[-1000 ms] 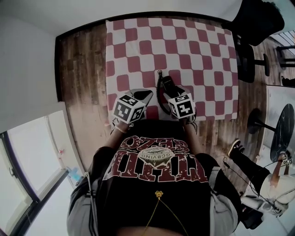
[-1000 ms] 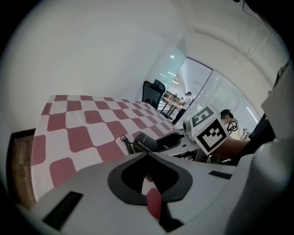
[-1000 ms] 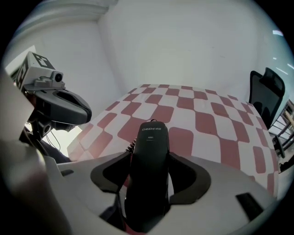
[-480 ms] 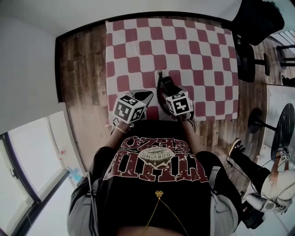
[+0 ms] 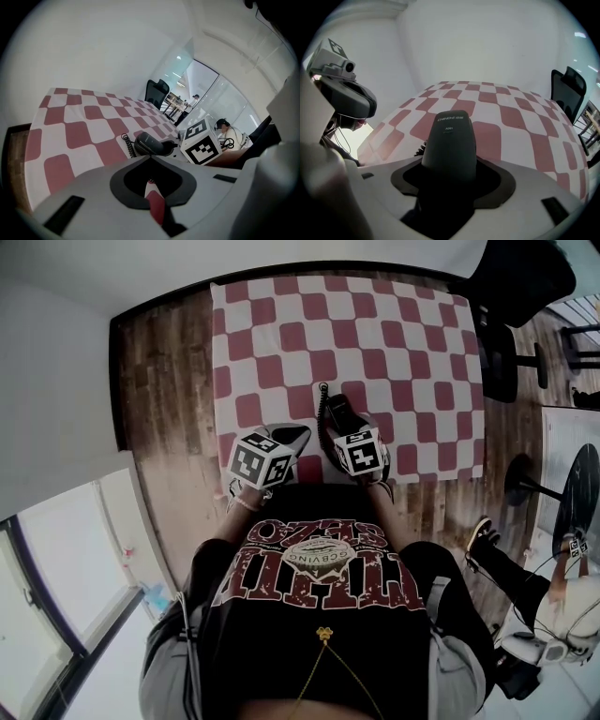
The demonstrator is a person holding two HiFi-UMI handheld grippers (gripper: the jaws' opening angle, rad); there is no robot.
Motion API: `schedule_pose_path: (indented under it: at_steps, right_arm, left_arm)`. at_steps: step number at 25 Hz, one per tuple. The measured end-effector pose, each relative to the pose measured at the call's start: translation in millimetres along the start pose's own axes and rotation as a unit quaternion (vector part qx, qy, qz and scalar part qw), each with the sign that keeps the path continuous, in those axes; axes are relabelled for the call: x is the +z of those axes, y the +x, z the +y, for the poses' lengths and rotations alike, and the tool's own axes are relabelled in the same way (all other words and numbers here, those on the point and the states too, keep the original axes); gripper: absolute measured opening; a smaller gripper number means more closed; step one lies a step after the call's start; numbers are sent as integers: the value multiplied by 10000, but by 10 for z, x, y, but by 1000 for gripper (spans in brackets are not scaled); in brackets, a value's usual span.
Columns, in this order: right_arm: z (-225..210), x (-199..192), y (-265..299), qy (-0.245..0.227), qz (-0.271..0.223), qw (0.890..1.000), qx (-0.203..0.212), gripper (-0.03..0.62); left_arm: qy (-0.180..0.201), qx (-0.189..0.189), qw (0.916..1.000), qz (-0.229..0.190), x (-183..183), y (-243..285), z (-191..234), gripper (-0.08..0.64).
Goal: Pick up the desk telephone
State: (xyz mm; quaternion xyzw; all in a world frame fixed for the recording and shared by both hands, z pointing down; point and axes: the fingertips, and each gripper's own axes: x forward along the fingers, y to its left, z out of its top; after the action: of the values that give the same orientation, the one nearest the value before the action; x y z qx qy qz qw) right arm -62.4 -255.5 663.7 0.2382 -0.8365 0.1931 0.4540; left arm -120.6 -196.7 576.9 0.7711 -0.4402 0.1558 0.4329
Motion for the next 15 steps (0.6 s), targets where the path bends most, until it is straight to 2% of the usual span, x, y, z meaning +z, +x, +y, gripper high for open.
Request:
schedule_pose_path:
  at_steps: [5,15]
  right_arm:
    - [1,6,1,-6,-167,9999,-3,283]
    - [-12,-5,4,3,-179,9998,0,282]
  left_arm:
    - [-55,-126,9999,-1,-12,18,-26,8]
    - [-18,-277,9996,-106,1,32,-82,8]
